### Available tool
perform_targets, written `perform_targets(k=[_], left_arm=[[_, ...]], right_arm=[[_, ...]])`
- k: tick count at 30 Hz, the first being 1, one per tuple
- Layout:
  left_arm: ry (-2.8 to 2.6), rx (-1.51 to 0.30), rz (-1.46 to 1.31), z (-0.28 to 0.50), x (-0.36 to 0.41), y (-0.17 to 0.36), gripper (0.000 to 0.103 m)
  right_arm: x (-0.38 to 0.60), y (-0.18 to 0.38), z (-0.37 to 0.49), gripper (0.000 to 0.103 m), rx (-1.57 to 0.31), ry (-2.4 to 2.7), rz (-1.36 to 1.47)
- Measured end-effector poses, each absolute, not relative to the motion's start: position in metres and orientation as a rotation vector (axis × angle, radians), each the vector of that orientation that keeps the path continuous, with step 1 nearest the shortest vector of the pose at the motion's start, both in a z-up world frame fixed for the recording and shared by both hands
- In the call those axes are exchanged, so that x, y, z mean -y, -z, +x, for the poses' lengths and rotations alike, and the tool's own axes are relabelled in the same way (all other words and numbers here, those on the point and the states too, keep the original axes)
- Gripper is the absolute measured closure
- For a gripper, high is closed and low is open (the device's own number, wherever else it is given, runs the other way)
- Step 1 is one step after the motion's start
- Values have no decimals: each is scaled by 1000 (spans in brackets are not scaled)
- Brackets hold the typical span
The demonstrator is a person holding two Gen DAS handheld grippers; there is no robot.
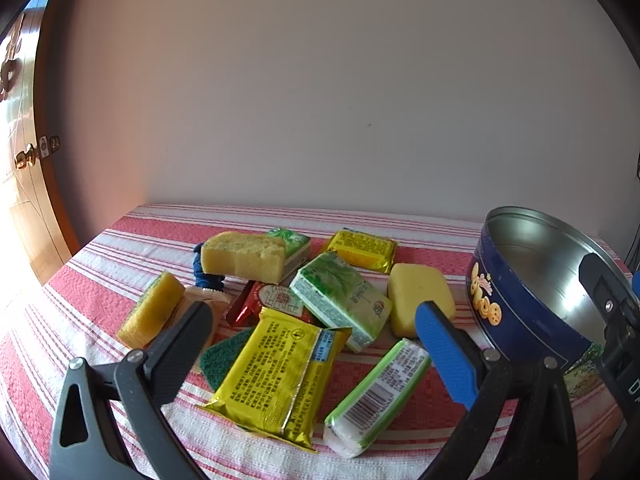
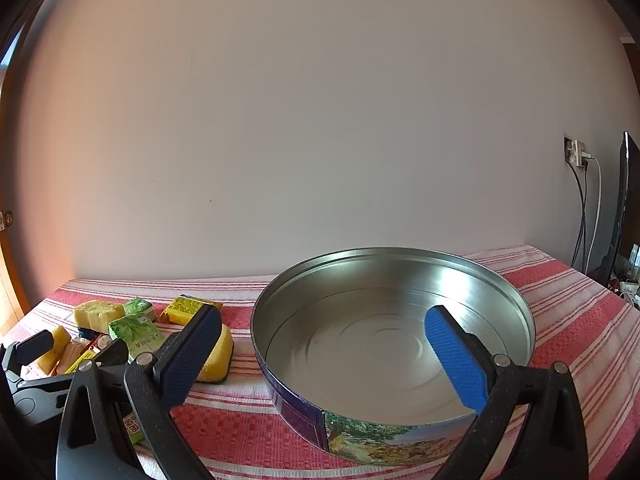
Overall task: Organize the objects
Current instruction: 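Move both tools toward the pile of items beside the blue tin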
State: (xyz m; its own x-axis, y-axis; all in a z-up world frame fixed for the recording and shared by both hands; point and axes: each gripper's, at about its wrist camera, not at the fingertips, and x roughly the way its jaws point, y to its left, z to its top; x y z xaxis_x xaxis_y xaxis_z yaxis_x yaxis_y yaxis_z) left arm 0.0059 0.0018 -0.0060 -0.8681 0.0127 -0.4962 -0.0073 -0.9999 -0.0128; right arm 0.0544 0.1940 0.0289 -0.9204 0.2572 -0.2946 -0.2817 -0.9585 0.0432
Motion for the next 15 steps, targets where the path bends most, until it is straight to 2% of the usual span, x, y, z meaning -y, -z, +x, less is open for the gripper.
perform_targets(k=[15], left_arm=[[-3009,11,-813,4,-4,3,0]], right_arm=[[-201,-27,50,0,-125,-2845,-437]])
